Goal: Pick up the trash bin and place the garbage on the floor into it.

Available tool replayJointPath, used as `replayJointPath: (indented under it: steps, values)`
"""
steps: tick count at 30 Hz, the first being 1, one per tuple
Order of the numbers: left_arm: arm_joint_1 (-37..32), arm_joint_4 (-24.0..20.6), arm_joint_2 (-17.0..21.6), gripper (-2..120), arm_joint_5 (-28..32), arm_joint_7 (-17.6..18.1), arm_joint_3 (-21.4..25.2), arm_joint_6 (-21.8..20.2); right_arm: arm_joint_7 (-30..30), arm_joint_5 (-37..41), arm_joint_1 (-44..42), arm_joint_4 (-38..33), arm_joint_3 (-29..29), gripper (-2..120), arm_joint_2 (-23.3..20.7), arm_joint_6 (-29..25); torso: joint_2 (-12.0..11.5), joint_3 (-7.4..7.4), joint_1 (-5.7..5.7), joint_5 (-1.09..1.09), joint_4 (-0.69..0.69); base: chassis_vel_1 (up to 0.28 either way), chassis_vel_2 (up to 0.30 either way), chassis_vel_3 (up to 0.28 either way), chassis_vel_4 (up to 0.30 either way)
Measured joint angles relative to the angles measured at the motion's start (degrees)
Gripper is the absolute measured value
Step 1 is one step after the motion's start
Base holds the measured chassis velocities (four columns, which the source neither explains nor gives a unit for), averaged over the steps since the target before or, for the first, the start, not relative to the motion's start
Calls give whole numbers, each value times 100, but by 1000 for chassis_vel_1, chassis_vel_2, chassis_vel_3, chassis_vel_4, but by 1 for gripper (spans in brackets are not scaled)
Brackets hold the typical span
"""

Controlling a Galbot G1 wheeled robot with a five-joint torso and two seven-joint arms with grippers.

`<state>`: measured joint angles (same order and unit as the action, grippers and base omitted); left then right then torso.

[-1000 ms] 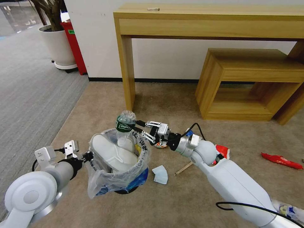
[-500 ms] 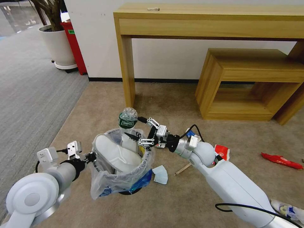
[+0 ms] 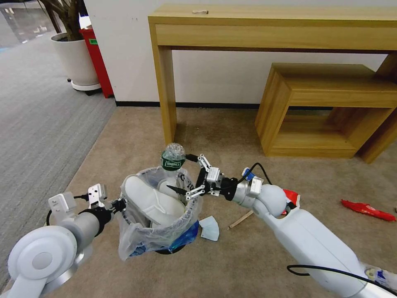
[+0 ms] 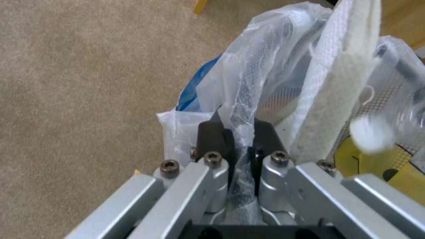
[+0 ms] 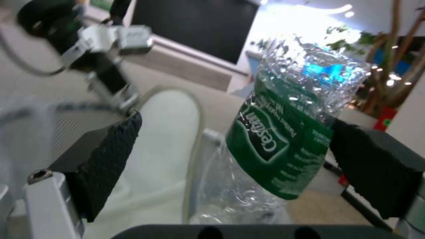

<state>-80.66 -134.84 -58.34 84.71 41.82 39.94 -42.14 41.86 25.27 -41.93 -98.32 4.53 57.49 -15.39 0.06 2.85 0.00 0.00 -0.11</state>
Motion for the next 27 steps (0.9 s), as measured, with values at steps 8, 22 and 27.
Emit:
replayJointPath:
  steps: [8,22,27]
  values:
    - [31,27,-10,2,-24,-24,-13,-1,213,-202,-78,-1,1,100,-79,20,0,0,0,0,0,0,0,0,0]
    - [-6,-18,-9,2,-36,-46,38,-4,222,-501,-240,17,220,100,-105,-47,0,0,0,0,0,0,0,0,0]
    - [-21,-31,-13,2,-35,-56,55,-4,220,-608,-248,38,231,100,-103,-70,0,0,0,0,0,0,0,0,0]
